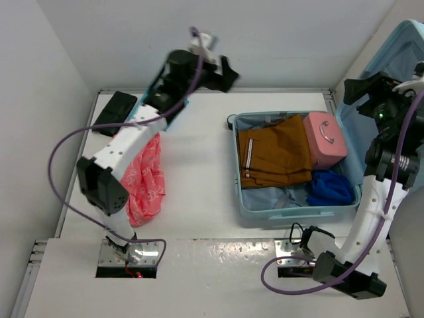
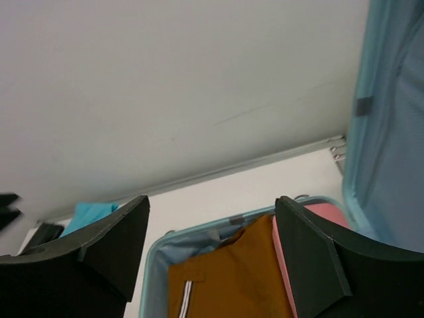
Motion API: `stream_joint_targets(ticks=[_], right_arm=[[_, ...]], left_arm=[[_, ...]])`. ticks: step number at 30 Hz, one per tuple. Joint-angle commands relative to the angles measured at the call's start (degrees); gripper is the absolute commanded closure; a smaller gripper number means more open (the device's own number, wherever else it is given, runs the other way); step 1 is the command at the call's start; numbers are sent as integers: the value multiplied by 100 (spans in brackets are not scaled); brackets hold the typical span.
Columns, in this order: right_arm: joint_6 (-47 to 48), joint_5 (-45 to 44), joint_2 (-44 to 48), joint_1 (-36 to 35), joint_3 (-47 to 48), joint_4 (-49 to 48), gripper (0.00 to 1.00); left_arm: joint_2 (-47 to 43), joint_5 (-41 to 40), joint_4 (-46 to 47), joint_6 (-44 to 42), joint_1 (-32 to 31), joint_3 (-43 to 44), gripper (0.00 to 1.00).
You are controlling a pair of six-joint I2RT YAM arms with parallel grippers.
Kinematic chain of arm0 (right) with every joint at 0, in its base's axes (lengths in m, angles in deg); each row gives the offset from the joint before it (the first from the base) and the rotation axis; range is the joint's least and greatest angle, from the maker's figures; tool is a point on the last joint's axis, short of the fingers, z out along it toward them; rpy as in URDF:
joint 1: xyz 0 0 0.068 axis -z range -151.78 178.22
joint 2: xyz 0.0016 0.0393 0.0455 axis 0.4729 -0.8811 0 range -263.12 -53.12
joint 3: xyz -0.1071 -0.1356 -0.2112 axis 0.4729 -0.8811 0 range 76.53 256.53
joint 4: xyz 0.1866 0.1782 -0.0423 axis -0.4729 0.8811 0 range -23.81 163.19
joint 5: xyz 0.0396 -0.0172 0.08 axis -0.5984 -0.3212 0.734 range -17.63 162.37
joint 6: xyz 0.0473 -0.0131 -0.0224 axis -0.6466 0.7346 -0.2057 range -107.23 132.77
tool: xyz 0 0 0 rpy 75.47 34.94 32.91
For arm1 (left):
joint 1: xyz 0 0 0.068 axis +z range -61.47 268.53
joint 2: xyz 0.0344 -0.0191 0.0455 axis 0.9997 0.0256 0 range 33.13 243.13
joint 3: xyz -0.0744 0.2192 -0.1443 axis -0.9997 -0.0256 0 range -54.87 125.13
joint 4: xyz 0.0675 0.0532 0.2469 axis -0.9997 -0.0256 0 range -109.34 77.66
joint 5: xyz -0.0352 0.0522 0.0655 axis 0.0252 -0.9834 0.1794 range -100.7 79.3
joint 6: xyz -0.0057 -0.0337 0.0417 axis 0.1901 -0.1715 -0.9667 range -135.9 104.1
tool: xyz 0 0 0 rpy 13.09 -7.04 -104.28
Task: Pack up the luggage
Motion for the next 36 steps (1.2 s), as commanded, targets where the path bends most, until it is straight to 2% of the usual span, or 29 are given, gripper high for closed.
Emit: stream_joint_targets(ticks=[1,3,6,9,10,11,13,15,21,23,29,33,36], right_arm=[[-208,407,-346,-433,-235,-222,24],[-138,372,-453,-610,-297,-178,25],[-155,433,-638,-831,-472,-343,25],[-137,530,-918,-901,-491,-240,25],[-76,548,-954,-919,-447,-205,25],[-32,565,-989,-936,-412,-170,25],[38,592,-1095,-945,-385,-125,25],[126,574,-1121,-945,-376,-90,25],[469,504,-1104,-945,-385,147,25],[478,469,-1104,-945,-376,165,25],[557,433,-1077,-945,-429,191,25],[548,433,-1042,-963,-446,217,25],[566,416,-1033,-945,-438,226,25]], left_arm=[[-335,-1498,-1552,-630,614,-372,13],[-397,-1841,-1606,-762,1209,-679,7],[-162,-1842,-1806,-982,1783,-681,1],[821,-1587,-2341,-1447,2197,117,1],[1129,-1796,-2518,-1640,2198,659,1],[1732,-1859,-2659,-1694,2198,899,2],[2263,-1956,-2948,-1799,2251,1469,5],[2851,-2027,-2950,-1853,2251,1648,5],[3794,-1957,-2950,-2107,2251,2324,5],[4109,-2236,-2950,-2108,2251,2561,5],[4445,-2756,-2766,-2283,2251,2747,3],[4551,-2818,-2766,-2406,2251,2694,16],[4612,-2582,-2766,-2529,2251,2537,22]])
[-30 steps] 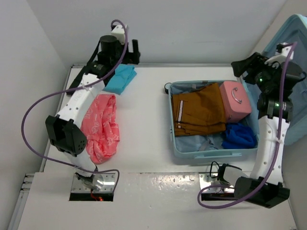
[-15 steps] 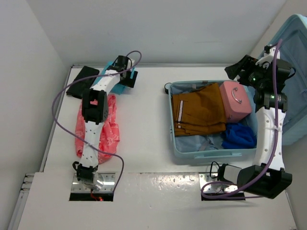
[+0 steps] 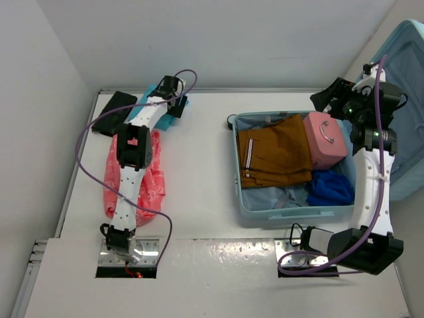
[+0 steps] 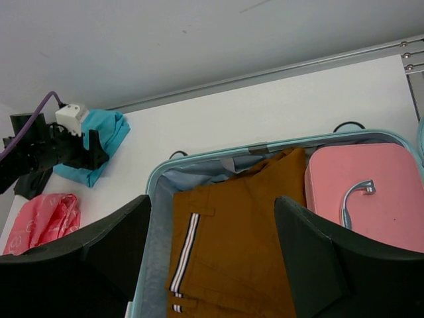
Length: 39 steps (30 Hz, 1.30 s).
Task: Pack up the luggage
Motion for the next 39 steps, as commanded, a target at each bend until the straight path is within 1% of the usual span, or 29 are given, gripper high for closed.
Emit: stream_joint_targets(ticks=[1,2,3,5,7,9,10,11,12,13,14,16,17,18,20,21,22,23,24,25,28,29,32,33,34,35,37,38,39], right_arm=[[81,-43,132,-21,89,-47,25],[107,-34,132,-38,106,-3,25],[116,-8,114,-47,150,32,25],[168,-17,96,-38,203,120,25],[177,-8,123,-38,238,146,25],[186,-8,166,-38,247,190,25],[230,9,175,-38,273,190,25],[248,10,175,-29,282,217,25],[283,10,193,-38,291,260,25],[300,44,193,-38,309,287,25],[300,71,219,-29,318,313,25],[240,132,254,6,309,384,25],[300,141,298,15,300,401,25],[300,150,325,41,265,401,25],[283,176,430,94,212,419,25],[257,194,465,155,186,402,25],[230,220,526,181,90,358,25],[187,238,562,251,63,349,24],[178,255,588,287,45,314,24],[108,273,623,339,28,296,24],[-182,440,659,647,62,296,24],[-279,579,659,839,106,296,24],[-797,922,694,1428,168,139,24],[-1033,1124,720,1551,159,68,24],[-1296,1195,738,1918,168,15,24],[-1421,1379,721,2044,168,-177,24],[-1842,1643,720,2446,221,-353,24],[-2018,1827,720,2527,247,-485,24],[-2116,1898,677,2694,291,-573,24]], left_arm=[[214,53,76,-200,-14,-6,23],[215,53,6,-260,-14,-6,24],[285,340,-56,-261,-14,-6,27],[285,588,-179,-209,-14,56,30],[338,1027,-284,-147,39,56,39],[338,1212,-364,2,39,56,54],[286,1466,-451,3,39,56,64],[285,1555,-452,90,39,4,70],[207,1634,-504,151,39,-101,78],[67,1853,-504,152,39,-155,97],[-47,2012,-504,213,39,-216,100],[-337,2398,-504,372,39,-445,100],[-521,3026,-504,450,39,-532,100],[-976,3224,-504,538,-22,-603,100],[-1627,3541,-216,985,-233,-1155,100],[-2422,3664,429,1161,-303,-1470,100],[-2857,3787,914,1598,-443,-2291,100],[-3261,3884,1398,1820,-531,-2683,100],[-3587,3885,1716,1952,-645,-2930,100],[-3965,3885,1884,1954,-968,-3046,100],[-4293,3815,1886,1875,-1488,-3309,100],[-4442,3815,1886,1875,-1803,-3476,100],[-4565,3605,2044,1936,-2245,-3583,100],[-4566,3482,2105,1936,-2551,-3583,100],[-4566,3481,2193,1936,-2710,-3583,100],[-4505,3481,2194,1936,-2860,-3461,100],[-4243,3665,2194,1866,-3325,-3381,100],[-4163,3761,2194,1666,-3484,-3311,100],[-4084,3954,2194,1542,-3816,-3310,100]])
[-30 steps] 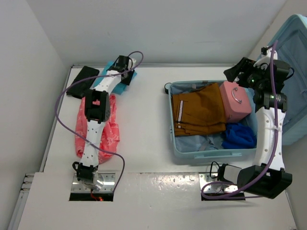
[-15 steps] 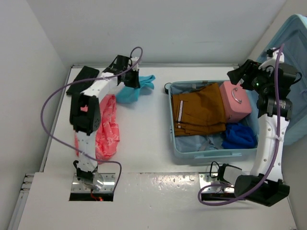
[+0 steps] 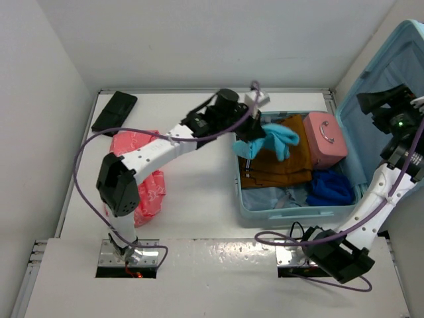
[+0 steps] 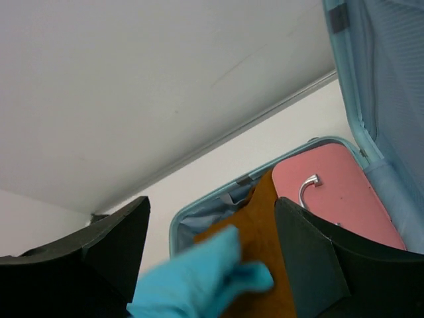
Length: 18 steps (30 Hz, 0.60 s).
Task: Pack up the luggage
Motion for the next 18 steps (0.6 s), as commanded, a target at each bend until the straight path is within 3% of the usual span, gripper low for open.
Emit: stream_joint_targets(ticks=[1,3,8,12,15,16,17,18], right_arm=[[-920,673,56,472,261,-687,24],[-1053,875,-14,665,392,-828,23],[-1379,1375,-120,1061,402,-978,23],[-1396,1543,-111,1159,384,-1084,23],[-1405,1666,-164,1238,419,-1110,22],[-1414,1710,-181,1238,480,-1128,22],[-1449,1754,-225,1238,515,-1136,20],[-1475,1772,-243,1247,516,-1137,20]], left_arm=[[354,430,109,-406,-684,151,100],[609,343,-312,-1028,-1227,205,100],[1022,404,-489,-1769,-1784,-138,100],[1566,1263,-743,-1919,-1724,222,100],[1778,2406,-797,-2121,-1565,354,100],[1778,2547,-797,-2183,-1504,293,96],[1778,2618,-797,-2261,-1451,241,76],[1587,2619,-797,-2262,-1451,179,64]])
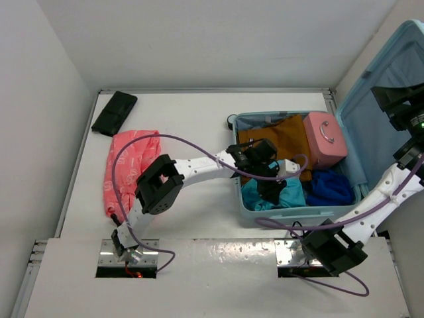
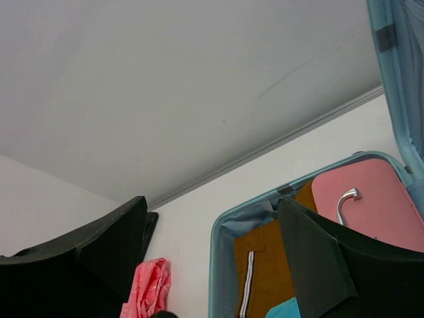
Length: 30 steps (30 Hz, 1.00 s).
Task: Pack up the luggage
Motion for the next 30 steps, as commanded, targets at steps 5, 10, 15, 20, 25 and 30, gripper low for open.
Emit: stream_joint_targets(ticks=[5,10,15,20,25,30], right_arm=[[-309,240,-60,90,37,-573,20],[-222,188,-15,-128,-236,-820,20],[1285,-260,11,-796,-158,-4,23],[2643,-1077,-59,-2191,-35,1016,23],[3101,-1780,-261,-3169,-131,1333,23],[3119,-1975,-463,-3653,-228,1307,23]], left_arm=[[-1602,-959,1387,188,364,-1215,1],[-1920,-1789,1011,749,1005,-411,0],[-2095,-3379,423,1850,2294,811,0],[-1518,-4092,-1040,1112,3991,1811,0],[-481,-4585,-1458,454,5926,2551,15],[792,-5102,-1766,-584,6376,3149,17]])
